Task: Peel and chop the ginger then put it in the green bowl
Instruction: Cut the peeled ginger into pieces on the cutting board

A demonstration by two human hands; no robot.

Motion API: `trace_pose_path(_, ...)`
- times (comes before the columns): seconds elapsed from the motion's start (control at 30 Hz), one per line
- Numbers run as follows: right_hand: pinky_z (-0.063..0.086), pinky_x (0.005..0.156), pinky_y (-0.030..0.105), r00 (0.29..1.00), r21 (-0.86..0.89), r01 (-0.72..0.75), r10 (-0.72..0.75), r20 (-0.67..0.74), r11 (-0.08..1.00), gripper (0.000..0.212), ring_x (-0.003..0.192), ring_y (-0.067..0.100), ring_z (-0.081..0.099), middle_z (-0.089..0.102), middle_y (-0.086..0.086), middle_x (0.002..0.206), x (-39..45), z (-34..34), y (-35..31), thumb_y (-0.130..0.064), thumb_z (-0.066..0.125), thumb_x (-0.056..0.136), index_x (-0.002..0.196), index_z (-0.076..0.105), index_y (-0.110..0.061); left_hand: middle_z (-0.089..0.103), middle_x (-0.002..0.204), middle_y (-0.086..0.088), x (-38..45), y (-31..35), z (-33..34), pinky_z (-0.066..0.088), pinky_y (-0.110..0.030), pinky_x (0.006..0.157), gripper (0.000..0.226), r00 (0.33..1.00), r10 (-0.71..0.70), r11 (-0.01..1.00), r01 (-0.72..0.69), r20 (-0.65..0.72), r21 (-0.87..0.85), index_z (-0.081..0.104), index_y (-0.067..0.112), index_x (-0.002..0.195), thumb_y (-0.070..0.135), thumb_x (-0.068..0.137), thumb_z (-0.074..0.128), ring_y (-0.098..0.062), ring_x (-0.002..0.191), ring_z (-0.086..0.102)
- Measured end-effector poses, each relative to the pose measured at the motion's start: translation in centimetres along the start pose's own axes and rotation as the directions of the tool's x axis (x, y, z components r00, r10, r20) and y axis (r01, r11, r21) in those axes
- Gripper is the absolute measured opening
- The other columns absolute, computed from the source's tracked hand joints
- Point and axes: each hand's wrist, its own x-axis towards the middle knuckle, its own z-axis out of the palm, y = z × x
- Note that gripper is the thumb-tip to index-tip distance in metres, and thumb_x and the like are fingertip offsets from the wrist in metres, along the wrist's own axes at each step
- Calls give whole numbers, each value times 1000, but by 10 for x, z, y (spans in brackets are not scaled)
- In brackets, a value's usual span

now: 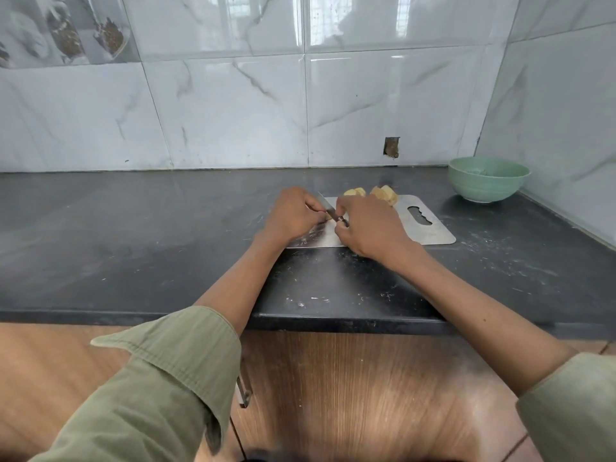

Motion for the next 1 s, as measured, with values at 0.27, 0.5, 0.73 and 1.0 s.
trace_pose_path(0.27, 35, 69, 33, 998, -23, 37, -36, 44, 999, 20, 96, 31, 59, 65, 8, 93, 5, -2, -8, -26, 59, 93, 109, 66, -17, 68, 60, 24, -3, 4, -1, 49, -15, 56, 10, 1000, 3, 1000, -3, -10, -27, 85, 16, 77, 6, 77, 81, 5, 59, 65)
trace_pose_path(0.5, 36, 68, 33, 998, 92, -51, 47, 44, 994, 21, 88, 25, 54, 57, -7, 77, -7, -1, 3, -28, 66, 82, 102, 63, -26, 76, 69, 5, 1, -3, 0, 60, -36, 69, 5, 998, -55, 998, 54, -39, -16, 82, 13, 70, 13, 75, 83, -12, 70, 74)
trace_pose_path(0.73, 31, 58, 31, 998, 210, -67, 63, 27, 975, 19, 70, 12, 51, 59, -7, 71, -8, -8, 4, -31, 65, 82, 98, 57, -25, 73, 71, 12, 4, -5, -3, 43, -5, 58, 7, 996, -79, 994, 76, -33, -72, 83, 12, 84, 10, 78, 86, 12, 57, 62)
trace_pose_path(1.0, 34, 61, 33, 998, 179, -45, 39, 39, 983, 23, 75, 19, 58, 64, -4, 77, -8, -4, -2, -34, 63, 83, 104, 57, -27, 74, 67, 11, 1, -5, -5, 49, -17, 56, 9, 996, -81, 996, 79, -44, -48, 83, 16, 75, 8, 76, 80, 5, 54, 61)
